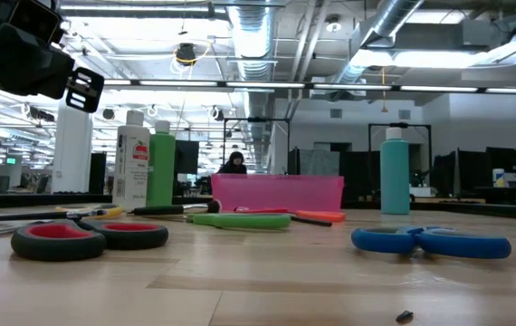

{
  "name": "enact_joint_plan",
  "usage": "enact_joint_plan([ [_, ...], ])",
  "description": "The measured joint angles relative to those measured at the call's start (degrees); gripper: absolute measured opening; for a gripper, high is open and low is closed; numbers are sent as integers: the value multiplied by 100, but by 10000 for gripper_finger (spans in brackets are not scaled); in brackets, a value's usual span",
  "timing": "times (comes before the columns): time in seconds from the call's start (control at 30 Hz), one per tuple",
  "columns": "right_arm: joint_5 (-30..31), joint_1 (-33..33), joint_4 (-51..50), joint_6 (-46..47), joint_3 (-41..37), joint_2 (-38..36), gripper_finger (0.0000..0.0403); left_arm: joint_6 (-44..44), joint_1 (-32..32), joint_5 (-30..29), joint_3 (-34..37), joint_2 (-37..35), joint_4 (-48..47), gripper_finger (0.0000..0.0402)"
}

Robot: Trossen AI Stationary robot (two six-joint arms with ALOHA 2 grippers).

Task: Pick & Place Paint Supplies
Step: Put the blue paint bottle into the orange bin

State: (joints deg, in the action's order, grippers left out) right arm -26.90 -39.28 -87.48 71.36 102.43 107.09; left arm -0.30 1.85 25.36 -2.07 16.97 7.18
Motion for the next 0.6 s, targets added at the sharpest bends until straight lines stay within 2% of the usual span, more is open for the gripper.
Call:
enact_joint_plan([
  [0.6,5,-22,159,18,-181,-11,114,0,1,-1,0,2,75,0],
])
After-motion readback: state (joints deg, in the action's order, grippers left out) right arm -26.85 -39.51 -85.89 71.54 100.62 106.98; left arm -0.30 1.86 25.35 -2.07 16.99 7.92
